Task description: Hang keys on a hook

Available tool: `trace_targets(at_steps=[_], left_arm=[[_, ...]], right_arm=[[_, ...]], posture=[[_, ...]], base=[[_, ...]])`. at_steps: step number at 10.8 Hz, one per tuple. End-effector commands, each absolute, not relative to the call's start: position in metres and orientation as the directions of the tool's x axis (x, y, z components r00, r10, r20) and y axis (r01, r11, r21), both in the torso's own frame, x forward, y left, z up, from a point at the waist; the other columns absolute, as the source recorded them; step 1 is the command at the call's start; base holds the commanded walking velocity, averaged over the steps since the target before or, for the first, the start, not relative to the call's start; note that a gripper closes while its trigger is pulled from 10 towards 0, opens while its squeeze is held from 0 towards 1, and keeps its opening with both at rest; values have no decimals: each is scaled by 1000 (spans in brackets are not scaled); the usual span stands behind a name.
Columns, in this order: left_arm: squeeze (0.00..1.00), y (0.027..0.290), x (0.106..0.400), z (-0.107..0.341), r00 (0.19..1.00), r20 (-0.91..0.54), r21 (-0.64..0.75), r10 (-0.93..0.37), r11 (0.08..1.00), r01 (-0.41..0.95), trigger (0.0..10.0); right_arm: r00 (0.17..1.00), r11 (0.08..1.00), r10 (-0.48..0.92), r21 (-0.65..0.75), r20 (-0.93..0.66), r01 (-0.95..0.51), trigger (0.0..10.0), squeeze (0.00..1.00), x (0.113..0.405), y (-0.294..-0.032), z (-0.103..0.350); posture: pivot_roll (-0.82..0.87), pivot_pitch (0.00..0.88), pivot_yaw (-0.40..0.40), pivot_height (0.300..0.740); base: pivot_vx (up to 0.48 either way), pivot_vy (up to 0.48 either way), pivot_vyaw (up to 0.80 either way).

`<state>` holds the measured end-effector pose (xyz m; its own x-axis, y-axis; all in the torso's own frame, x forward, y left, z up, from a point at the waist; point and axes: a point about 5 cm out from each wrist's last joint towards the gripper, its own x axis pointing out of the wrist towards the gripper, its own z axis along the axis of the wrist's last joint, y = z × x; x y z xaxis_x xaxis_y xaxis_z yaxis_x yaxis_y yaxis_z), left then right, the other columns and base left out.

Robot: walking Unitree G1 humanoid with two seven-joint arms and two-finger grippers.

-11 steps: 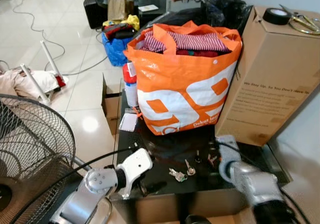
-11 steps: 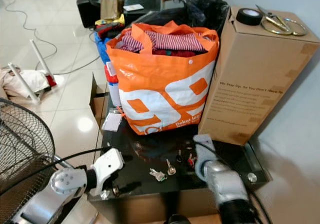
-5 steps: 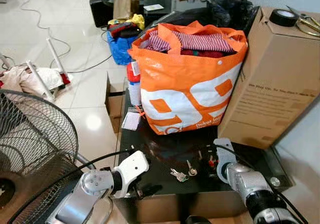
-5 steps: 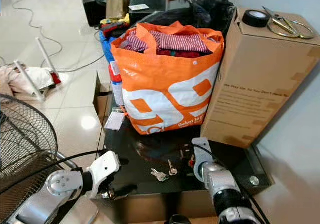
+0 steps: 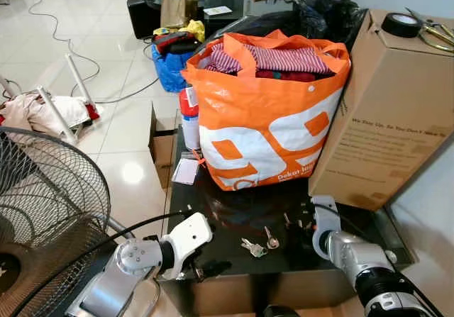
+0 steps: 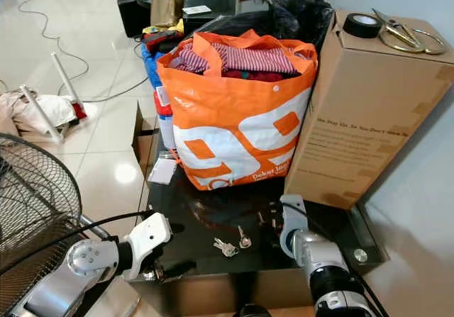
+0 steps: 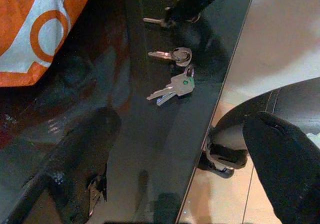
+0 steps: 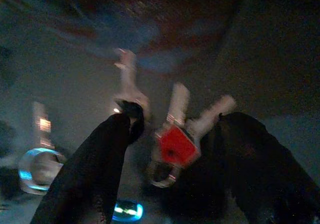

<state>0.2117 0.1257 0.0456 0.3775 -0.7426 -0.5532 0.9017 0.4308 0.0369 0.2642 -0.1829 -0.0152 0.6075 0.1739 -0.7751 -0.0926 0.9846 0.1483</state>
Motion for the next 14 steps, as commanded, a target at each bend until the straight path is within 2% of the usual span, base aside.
trace_targets(at_steps=[1, 3, 5, 8, 9, 10, 12, 14], left_arm=[[51, 124, 214, 47, 375, -552, 43, -745, 423, 905, 10000], [51, 122, 214, 47, 370, -550, 42, -749, 417, 908, 10000], [51, 121, 216, 47, 368, -549, 47, -751, 412, 910, 10000], [51, 121, 217, 47, 370, -550, 52, -749, 411, 910, 10000], [51, 121, 217, 47, 370, -550, 52, -749, 412, 910, 10000], [51, 121, 217, 47, 368, -550, 50, -750, 410, 911, 10000], [55, 122, 216, 47, 365, -551, 50, -750, 407, 912, 10000], [51, 122, 216, 47, 360, -552, 46, -752, 404, 914, 10000]], right_arm=[[629, 979, 202, 175, -750, -106, 10000, 0, 267, -186, -9], [634, 981, 194, 158, -749, -115, 10000, 0, 263, -195, -6], [587, 985, 169, 112, -791, -133, 10000, 0, 255, -204, -9], [544, 984, 173, 116, -821, -138, 10000, 0, 246, -202, -15], [540, 985, 167, 116, -825, -128, 8745, 0, 245, -202, -16], [537, 986, 163, 125, -828, -107, 3216, 0, 243, -202, -18], [537, 985, 174, 146, -825, -96, 2078, 0, 243, -201, -18], [541, 983, 181, 161, -821, -83, 0, 0, 242, -200, -18]], posture=[[-219, 0, 18, 740], [-227, 0, 21, 740], [-231, 0, 23, 740], [-228, 0, 22, 740], [-224, 0, 21, 740], [-223, 0, 23, 740], [-224, 0, 25, 740], [-225, 0, 26, 740]], base=[[0, 0, 0], [0, 0, 0], [0, 0, 0], [0, 0, 0], [0, 0, 0], [0, 0, 0], [0, 0, 0], [0, 0, 0]])
